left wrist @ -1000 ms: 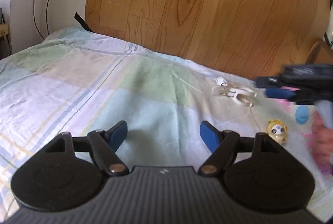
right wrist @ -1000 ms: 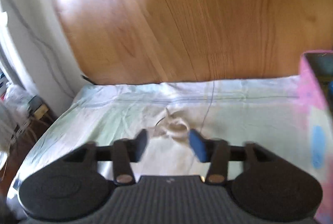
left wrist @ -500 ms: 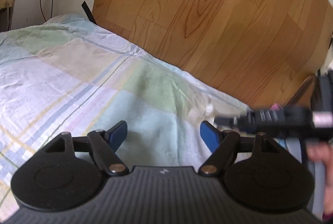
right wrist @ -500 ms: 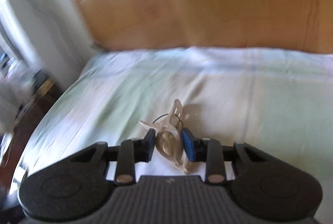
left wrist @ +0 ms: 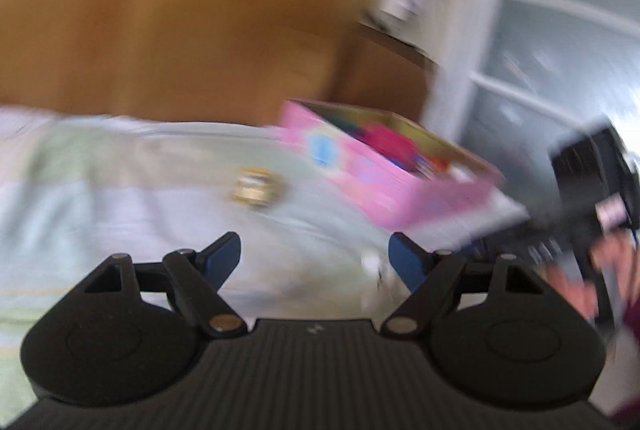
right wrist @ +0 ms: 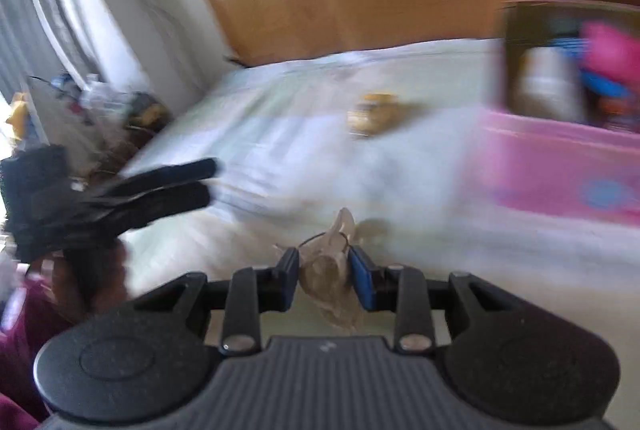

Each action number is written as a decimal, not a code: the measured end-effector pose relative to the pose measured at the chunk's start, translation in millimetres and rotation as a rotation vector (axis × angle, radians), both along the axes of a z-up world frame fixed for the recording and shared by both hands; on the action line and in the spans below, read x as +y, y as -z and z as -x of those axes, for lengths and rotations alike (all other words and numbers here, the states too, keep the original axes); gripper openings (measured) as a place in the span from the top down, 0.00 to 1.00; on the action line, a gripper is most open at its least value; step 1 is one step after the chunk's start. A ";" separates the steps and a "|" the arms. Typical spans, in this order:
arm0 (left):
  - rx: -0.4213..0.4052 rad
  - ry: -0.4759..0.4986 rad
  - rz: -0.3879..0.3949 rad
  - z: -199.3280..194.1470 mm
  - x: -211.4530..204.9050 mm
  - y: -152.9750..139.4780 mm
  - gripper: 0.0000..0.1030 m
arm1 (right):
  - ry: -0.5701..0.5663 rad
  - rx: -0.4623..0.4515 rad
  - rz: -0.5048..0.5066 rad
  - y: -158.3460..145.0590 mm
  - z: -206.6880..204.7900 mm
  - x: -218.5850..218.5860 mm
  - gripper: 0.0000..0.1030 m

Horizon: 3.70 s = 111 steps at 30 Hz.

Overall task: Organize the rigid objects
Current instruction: 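Grasp the white cable on the bed with the right gripper, then close the left gripper on the white cable while the right gripper holds it, then carry the cable over the tin and open the grippers inside, then close the right gripper on the gold doll keychain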

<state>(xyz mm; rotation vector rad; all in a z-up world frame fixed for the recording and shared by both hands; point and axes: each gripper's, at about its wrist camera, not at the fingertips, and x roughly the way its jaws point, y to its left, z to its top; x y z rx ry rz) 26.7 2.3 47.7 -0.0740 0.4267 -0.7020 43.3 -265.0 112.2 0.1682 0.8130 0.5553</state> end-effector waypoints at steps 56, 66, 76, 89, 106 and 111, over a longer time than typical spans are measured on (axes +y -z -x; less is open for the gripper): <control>-0.128 0.384 -0.255 -52.7 -266.2 -52.4 0.63 | 0.322 -0.526 0.322 -17.9 45.6 -157.5 0.68; -0.001 0.163 -0.298 -131.4 -294.2 -42.9 0.48 | 0.340 -0.425 0.418 0.6 -66.2 -159.4 0.69; -0.043 0.094 -0.150 -95.6 -257.5 -75.1 0.35 | 0.553 -0.407 0.341 -9.9 -58.5 -187.2 0.60; 0.106 -0.394 -0.232 -59.1 -14.6 -9.9 0.27 | 0.172 -0.485 0.087 -19.1 6.4 -54.0 0.59; 0.149 -0.594 -0.281 -68.6 16.9 21.7 0.25 | 0.339 -0.078 -0.017 45.4 -164.0 71.4 0.41; 0.151 -0.594 -0.267 -63.6 17.9 22.8 0.24 | 0.270 -0.120 0.017 43.5 -161.7 80.3 0.62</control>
